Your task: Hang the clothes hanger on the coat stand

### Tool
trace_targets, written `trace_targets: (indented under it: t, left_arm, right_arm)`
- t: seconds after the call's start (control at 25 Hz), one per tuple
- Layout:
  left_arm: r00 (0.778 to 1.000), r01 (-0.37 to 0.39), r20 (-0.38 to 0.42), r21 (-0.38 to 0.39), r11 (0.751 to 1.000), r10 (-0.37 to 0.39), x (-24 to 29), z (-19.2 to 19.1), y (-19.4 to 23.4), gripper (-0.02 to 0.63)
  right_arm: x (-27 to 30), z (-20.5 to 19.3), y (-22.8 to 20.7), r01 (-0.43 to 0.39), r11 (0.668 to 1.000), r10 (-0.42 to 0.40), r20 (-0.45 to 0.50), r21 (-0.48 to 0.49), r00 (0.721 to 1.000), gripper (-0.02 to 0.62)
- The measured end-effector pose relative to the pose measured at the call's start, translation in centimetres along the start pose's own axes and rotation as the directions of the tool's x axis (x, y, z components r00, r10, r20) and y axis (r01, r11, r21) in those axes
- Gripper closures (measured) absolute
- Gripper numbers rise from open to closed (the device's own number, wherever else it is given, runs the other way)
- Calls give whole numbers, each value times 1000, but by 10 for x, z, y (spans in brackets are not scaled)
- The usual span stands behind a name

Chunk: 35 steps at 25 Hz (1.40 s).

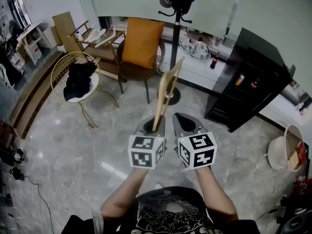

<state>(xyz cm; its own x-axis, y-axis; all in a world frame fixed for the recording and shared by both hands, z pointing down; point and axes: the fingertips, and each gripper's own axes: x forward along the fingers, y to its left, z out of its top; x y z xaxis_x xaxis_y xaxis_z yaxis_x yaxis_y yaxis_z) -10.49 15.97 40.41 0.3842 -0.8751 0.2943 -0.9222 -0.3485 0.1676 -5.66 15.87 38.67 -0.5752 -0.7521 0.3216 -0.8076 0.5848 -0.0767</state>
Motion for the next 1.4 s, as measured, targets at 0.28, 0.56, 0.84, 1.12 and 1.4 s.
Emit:
trace_targets:
  t: [0.28, 0.56, 0.84, 1.12, 1.4]
  left_arm:
    - [1000, -18, -12, 25, 1000, 18, 40, 6, -1, 578]
    - [1000, -27, -15, 29, 999, 27, 102, 35, -16, 578]
    - [999, -39, -29, 23, 999, 39, 169, 49, -36, 578]
    - [996, -76, -43, 13, 997, 76, 224, 62, -54, 578]
    - [992, -123, -32, 2, 992, 123, 251, 69, -59, 578]
  right_arm:
    - [25, 12, -32, -31, 1000, 31, 29, -7, 999, 595]
    - [49, 41, -92, -55, 998, 56, 46, -12, 997, 595]
    - [66, 51, -160, -70, 997, 70, 36, -12, 997, 595]
    - [82, 64, -217, -108, 994, 108, 27, -23, 994, 595]
    - [92, 69, -246, -151, 987, 152, 23, -46, 988, 595]
